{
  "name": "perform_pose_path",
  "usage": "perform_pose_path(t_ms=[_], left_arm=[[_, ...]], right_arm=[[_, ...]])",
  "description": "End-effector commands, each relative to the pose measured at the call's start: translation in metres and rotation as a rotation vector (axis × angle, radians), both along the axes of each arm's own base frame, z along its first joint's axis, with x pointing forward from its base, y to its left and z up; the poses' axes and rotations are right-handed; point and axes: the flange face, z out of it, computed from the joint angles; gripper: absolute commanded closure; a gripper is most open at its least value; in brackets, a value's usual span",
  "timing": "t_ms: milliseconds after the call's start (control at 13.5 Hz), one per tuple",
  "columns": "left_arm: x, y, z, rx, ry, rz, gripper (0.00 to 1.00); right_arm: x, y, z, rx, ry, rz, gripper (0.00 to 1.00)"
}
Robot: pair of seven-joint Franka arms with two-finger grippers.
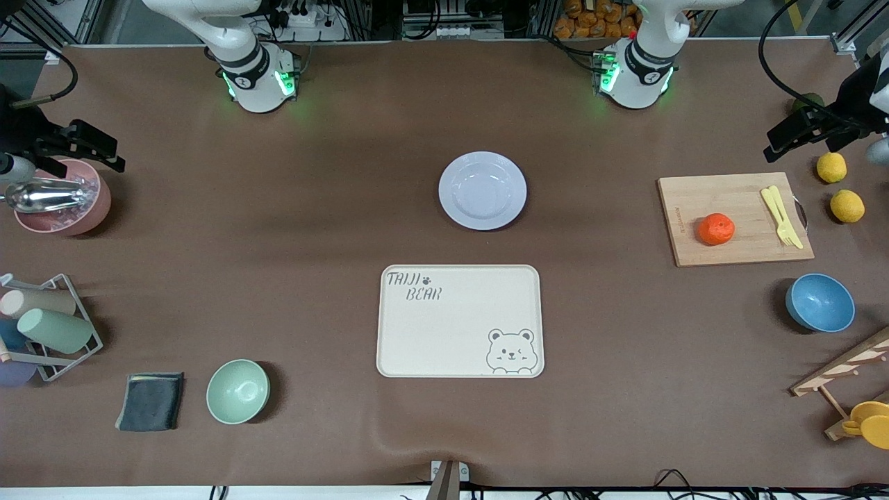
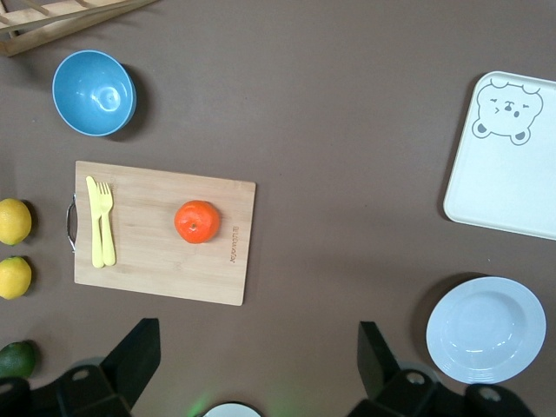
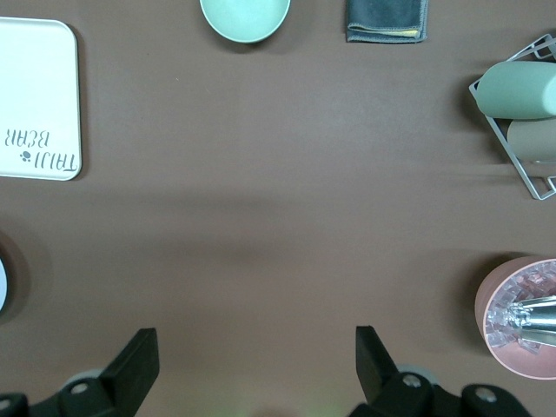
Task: Place orange and plate with both arms
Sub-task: 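Reach the left gripper to the orange while the right gripper moves out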
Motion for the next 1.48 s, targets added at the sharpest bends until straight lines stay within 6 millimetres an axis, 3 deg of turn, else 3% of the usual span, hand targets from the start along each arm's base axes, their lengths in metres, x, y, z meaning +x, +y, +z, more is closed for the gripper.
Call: perform_pose_path(t_ms=[0, 295, 517, 739, 886, 1108, 1403], left_arm=[[0.003, 0.004, 0.005, -0.011, -0.01, 0.004, 0.0], [0.012, 0.008, -0.016, -0.009, 0.034, 0.008, 0.0], [0.019, 0.027, -0.081, 0.053, 0.105, 0.04, 0.0], [0.013, 0.048, -0.144, 0.051, 0.14, 0.078, 0.0], [0.002, 0.07, -0.187, 0.047, 0.097, 0.11, 0.0], [-0.01, 0.087, -0.243, 0.04, 0.108, 0.126, 0.0], [-0.012, 0.101, -0.319, 0.036, 0.152, 0.125, 0.0]], right_arm=[[-0.003, -0.004, 0.003, -0.003, -0.014, -0.001, 0.0], [-0.003, -0.003, 0.003, -0.003, -0.015, 0.0, 0.0], [-0.002, 0.001, -0.001, -0.002, -0.006, 0.007, 0.0], [0.001, 0.002, -0.011, 0.003, 0.011, 0.006, 0.0], [0.006, 0.027, -0.021, 0.023, 0.019, 0.038, 0.0], [0.018, 0.039, -0.055, 0.134, 0.083, 0.026, 0.0], [0.033, 0.077, -0.116, 0.287, 0.207, 0.037, 0.0]])
